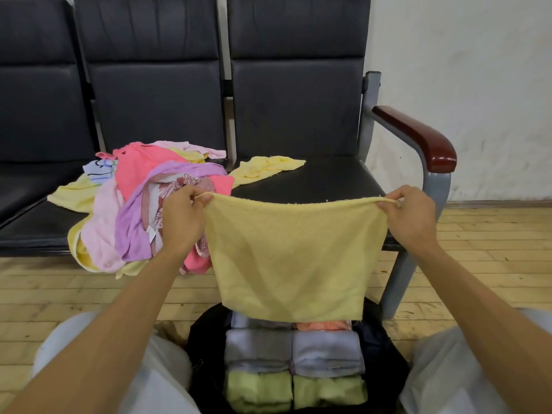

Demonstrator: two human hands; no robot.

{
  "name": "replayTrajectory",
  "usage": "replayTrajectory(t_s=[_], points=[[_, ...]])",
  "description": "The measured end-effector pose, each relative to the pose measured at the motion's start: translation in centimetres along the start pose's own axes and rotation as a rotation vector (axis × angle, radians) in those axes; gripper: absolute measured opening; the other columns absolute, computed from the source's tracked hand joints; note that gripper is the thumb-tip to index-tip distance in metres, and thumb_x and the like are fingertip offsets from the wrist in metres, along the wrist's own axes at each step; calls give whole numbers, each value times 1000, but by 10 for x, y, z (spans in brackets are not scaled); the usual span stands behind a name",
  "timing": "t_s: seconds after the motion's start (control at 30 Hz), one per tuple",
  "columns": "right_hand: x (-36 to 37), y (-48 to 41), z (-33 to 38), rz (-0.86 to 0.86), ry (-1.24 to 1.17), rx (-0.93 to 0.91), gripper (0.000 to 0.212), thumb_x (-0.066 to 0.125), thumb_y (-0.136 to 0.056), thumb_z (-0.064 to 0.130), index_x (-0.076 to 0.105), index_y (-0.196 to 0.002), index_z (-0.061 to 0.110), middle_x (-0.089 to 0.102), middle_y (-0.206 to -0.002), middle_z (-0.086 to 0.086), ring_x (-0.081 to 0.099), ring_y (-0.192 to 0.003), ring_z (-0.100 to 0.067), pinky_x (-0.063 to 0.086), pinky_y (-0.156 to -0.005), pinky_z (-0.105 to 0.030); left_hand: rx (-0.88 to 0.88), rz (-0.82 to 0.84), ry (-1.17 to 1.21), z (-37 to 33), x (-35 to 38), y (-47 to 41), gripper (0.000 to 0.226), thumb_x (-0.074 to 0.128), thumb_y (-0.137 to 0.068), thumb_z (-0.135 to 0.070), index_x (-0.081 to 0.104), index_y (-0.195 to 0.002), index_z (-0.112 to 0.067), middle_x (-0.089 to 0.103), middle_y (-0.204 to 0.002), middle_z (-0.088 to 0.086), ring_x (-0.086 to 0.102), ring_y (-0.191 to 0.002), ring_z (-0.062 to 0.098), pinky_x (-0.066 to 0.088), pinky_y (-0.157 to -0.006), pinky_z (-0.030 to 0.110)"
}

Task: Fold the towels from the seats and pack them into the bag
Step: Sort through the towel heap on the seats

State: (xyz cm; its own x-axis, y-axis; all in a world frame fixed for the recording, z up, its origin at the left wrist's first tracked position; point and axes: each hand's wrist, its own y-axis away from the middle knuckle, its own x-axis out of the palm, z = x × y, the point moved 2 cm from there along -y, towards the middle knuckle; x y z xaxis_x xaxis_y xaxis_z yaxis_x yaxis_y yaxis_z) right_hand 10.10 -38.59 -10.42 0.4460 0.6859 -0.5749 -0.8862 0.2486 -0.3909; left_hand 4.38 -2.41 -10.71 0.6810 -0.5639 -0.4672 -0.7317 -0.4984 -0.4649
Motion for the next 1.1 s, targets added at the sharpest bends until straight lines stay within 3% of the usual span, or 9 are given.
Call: replayTrajectory(t_s=[0.07, 0.17, 0.23, 0.37, 0.6, 0.7, 0.77, 0.93, 1.1], points=[[2, -6, -1, 19, -29, 30, 10, 57, -98, 25, 56, -104, 16, 61, -85, -1, 64, -66, -20, 54, -61, -32, -55, 40, 90, -2, 5, -7, 10, 57, -95, -13, 62, -90, -7, 63, -77, 6, 61, -47, 14, 47, -61, 32], [8, -22, -2, 35, 5, -22, 18, 53, -100, 18, 57, -117, 14, 58, -90, 2, 60, -65, -12, 49, -59, -20, -126, 110, 211, -7, 16, -22, 13, 53, -98, -12, 57, -86, -10, 60, -81, 5, 64, -44, 17, 51, -49, 32], [13, -37, -2, 28, 50, -94, 21, 53, -100, 13, 61, -118, 10, 59, -96, 0, 57, -80, -13, 44, -70, -18, -141, 151, 246, -11, 25, -35, 10, 50, -100, -13, 56, -92, -9, 60, -82, 5, 67, -50, 19, 55, -50, 29], [26, -72, -5, -39, 70, -165, 25, 48, -102, 20, 67, -112, 8, 69, -105, -11, 64, -96, -25, 50, -86, -35, -167, 150, 306, -10, 48, -69, 9, 50, -100, -11, 57, -100, -5, 60, -86, 7, 70, -55, 18, 57, -51, 24], [73, -118, -10, -34, 60, -67, 29, 46, -102, 16, 69, -115, 5, 69, -111, -12, 60, -104, -27, 39, -99, -34, -205, 153, 320, 5, 104, -114, 19, 49, -100, -7, 55, -83, -14, 66, -87, 12, 71, -71, 19, 58, -60, 22], [97, -136, -16, -32, 18, -53, 28, 45, -101, 14, 69, -113, 5, 69, -110, -13, 60, -104, -29, 40, -99, -36, -207, 154, 281, 18, 124, -128, 13, 49, -99, -9, 58, -89, -10, 69, -93, 14, 71, -80, 22, 59, -79, 38], [106, -149, -17, -56, -29, -42, 27, 46, -101, 14, 70, -112, 7, 69, -109, -11, 59, -105, -27, 39, -93, -30, -166, 116, 224, 23, 133, -137, 12, 52, -97, -13, 58, -88, -14, 68, -95, 7, 69, -88, 22, 55, -85, 41], [109, -168, -12, -182, -137, -42, 24, 47, -100, 14, 69, -108, 9, 64, -97, 1, 52, -90, -13, 29, -75, -11, -34, 62, 165, 11, 141, -141, 6, 52, -95, -12, 58, -94, -10, 59, -99, 2, 53, -90, 16, 41, -73, 25], [94, -154, -26, -59, -57, -63, 25, 49, -100, 18, 70, -111, 10, 69, -107, -5, 59, -100, -19, 36, -89, -24, -25, 84, 156, 17, 128, -118, 8, 52, -96, -15, 59, -96, -11, 61, -95, 1, 55, -92, 18, 44, -73, 25]])
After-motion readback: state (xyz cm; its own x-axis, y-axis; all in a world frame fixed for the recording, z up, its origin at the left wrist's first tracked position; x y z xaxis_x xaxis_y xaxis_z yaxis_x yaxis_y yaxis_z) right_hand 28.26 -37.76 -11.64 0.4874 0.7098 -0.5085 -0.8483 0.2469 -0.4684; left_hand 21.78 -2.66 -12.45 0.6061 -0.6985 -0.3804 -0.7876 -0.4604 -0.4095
